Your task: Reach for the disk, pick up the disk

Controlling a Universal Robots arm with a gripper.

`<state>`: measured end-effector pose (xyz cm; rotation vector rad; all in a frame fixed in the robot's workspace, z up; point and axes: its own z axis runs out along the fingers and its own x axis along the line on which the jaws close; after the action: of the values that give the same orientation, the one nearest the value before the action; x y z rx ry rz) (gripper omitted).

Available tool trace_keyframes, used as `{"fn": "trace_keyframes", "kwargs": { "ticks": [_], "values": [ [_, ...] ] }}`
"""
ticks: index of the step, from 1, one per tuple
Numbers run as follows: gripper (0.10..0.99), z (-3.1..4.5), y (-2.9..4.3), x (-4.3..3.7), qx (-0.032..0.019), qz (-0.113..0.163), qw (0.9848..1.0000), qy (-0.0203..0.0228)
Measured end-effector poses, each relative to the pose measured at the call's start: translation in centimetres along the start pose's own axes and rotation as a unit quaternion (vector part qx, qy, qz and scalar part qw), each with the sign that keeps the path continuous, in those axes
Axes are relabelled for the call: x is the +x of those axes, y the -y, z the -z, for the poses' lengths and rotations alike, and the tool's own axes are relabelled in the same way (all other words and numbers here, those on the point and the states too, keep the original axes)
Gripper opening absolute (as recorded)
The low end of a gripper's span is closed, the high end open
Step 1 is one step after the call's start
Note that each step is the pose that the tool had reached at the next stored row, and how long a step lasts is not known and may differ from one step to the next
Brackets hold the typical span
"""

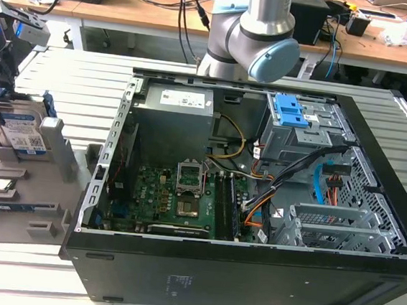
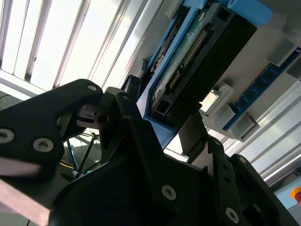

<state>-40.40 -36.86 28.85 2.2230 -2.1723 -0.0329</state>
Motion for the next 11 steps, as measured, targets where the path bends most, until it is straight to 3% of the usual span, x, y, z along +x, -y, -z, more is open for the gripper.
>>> {"fn": "trace_keyframes", "kwargs": {
  "ticks": [2,3,4,5,11],
  "values": [
    [0.522,-0.02,0.0,0.0,0.0,0.0,1.0,0.0],
    [0.522,-0.03,0.0,0.0,0.0,0.0,1.0,0.0],
    [0.4,-0.04,0.0,0.0,0.0,0.0,1.0,0.0],
    [0.365,-0.04,0.0,0.0,0.0,0.0,1.0,0.0],
    [0.365,-0.09,0.0,0.0,0.0,0.0,1.0,0.0]
  ]
}}
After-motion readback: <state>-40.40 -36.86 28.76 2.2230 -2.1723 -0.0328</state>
